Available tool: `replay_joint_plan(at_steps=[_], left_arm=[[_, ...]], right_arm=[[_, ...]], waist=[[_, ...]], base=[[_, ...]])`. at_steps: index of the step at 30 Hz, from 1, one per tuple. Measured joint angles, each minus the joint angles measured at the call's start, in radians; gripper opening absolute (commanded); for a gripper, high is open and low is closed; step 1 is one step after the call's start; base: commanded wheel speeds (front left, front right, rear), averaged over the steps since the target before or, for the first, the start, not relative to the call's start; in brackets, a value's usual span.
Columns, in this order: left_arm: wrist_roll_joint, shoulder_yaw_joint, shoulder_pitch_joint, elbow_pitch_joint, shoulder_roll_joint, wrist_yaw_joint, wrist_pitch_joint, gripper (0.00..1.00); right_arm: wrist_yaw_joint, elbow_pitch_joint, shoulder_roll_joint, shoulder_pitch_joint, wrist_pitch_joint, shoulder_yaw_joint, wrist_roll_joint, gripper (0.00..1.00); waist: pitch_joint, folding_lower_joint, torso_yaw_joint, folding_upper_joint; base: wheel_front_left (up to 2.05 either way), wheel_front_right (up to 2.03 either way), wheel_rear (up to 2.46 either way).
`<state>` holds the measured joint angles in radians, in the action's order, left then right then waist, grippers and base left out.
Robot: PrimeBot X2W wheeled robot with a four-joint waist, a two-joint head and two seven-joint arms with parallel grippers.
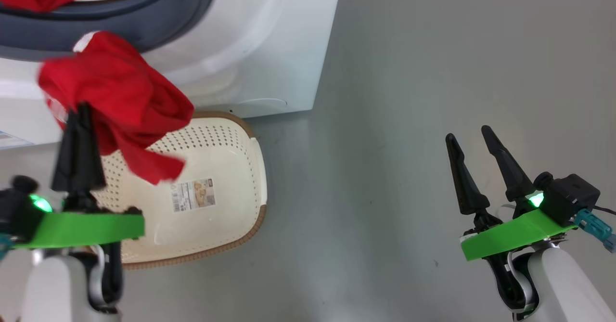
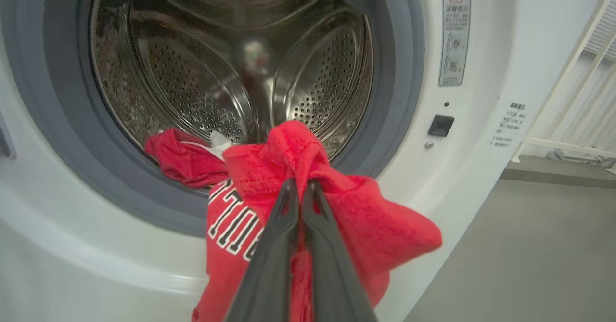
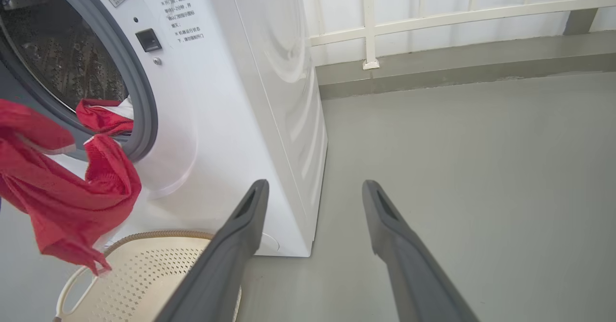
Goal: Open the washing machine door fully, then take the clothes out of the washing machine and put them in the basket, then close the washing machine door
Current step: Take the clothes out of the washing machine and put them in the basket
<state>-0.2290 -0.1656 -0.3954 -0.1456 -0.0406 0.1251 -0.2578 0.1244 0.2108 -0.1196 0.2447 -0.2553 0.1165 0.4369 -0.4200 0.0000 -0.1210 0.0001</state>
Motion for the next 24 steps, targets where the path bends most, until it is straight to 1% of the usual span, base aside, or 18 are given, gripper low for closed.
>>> replay_joint_plan(at_steps=[7, 12, 24], left_arm=[[0.01, 0.011, 0.002, -0.204, 0.002, 0.0, 0.001, 0.0], [0.027, 0.014, -0.047, -0.333, -0.01, 0.0, 0.001, 0.0], [0.056, 0.051, -0.221, -0.677, -0.083, 0.0, 0.001, 0.0]], right_arm=[[0.0, -0.002, 0.004, 0.006, 0.0, 0.014, 0.001, 1.0], [0.0, -0.004, 0.007, 0.028, 0.0, 0.014, 0.001, 1.0], [0.0, -0.012, 0.034, 0.082, 0.0, 0.039, 0.005, 1.0]], waist=[[-0.043, 0.0, -0.019, 0.0], [-0.079, 0.0, -0.035, 0.0], [-0.181, 0.0, -0.081, -0.0001]], base=[[0.0, 0.0, 0.0], [0.0, 0.0, 0.0], [0.0, 0.0, 0.0]])
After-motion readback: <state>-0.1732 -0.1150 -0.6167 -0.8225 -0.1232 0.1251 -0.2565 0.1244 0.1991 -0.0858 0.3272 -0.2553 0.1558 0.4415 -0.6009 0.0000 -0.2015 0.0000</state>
